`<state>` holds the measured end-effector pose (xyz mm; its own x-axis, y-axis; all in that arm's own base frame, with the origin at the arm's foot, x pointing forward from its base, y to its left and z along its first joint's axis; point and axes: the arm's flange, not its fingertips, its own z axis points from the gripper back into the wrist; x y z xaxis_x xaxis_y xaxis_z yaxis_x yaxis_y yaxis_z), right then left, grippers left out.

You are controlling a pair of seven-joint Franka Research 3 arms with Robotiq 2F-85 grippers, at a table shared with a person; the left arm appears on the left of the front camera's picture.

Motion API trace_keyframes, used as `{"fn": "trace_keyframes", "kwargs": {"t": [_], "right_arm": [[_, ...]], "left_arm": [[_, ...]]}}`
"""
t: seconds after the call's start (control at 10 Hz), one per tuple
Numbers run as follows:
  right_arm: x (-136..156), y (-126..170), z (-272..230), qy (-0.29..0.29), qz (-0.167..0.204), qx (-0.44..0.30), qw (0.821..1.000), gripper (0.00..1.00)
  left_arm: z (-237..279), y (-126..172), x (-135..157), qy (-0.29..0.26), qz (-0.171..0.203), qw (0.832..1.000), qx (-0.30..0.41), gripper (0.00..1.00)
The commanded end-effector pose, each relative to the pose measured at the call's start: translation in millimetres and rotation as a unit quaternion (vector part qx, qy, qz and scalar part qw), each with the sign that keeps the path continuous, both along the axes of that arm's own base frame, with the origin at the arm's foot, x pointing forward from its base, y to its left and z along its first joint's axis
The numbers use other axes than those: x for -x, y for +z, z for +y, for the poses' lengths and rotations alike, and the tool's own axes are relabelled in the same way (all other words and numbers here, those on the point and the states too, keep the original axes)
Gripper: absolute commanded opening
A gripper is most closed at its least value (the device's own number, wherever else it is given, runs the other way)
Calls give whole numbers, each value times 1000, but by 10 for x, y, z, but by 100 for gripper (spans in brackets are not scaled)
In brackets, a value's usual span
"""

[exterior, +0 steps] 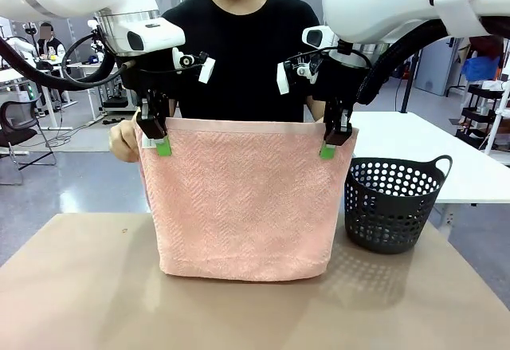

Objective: Fold the towel.
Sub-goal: Release the end of the 100 cm Hotel Towel you were holding and grab the top end of the folded side.

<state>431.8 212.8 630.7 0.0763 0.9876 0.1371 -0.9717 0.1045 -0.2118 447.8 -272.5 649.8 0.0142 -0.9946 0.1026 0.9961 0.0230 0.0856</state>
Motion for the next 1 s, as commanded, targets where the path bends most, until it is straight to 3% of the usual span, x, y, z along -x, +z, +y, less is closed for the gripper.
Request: {"fn": "trace_keyframes", "kwargs": {"t": [0.0, 0.9], "right_arm": [[-1, -3, -6, 0, 0, 0, 1000, 0], [-1, -3, -6, 0, 0, 0, 1000, 0]], "left_arm": [[6, 25, 8, -1, 3, 1000, -1, 0], [6, 25, 8, -1, 3, 1000, -1, 0]]}}
